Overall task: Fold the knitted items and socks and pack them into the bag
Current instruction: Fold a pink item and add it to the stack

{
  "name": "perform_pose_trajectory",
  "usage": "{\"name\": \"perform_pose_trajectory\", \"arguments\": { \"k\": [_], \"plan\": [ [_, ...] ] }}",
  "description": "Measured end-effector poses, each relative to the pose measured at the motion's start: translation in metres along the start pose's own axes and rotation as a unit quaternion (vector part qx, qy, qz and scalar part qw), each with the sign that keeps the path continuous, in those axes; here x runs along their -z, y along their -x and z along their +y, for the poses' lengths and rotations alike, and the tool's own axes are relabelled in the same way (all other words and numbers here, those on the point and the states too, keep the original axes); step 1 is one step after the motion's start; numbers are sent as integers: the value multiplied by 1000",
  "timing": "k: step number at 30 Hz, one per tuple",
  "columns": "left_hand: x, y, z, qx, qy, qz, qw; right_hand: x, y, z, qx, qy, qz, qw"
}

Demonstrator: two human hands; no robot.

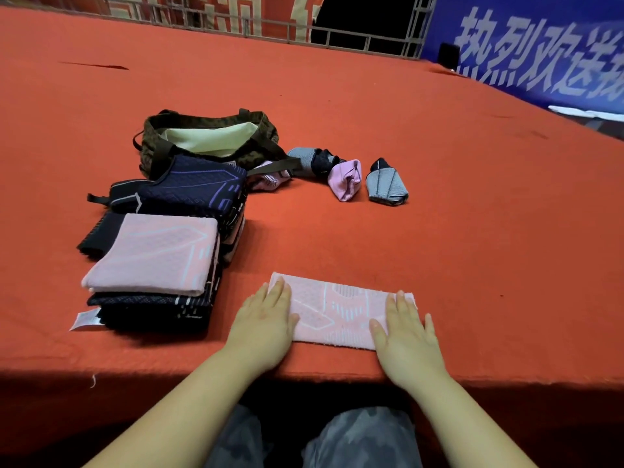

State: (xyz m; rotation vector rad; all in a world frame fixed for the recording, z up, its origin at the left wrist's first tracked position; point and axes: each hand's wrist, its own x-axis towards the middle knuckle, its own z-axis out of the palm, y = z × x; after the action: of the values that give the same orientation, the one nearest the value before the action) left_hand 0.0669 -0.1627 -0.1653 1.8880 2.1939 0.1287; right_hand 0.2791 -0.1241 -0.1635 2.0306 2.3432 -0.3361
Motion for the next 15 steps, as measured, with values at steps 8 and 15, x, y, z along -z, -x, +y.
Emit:
{"name": "perform_pose_trajectory", "arguments": {
  "k": [8, 15],
  "plan": [
    [27, 1, 9, 193, 374, 10, 907, 8, 8, -62, 74, -291, 53, 952],
    [46, 7, 18, 160, 681, -86, 709, 22, -2, -113, -26, -595, -81, 799]
  ]
}}
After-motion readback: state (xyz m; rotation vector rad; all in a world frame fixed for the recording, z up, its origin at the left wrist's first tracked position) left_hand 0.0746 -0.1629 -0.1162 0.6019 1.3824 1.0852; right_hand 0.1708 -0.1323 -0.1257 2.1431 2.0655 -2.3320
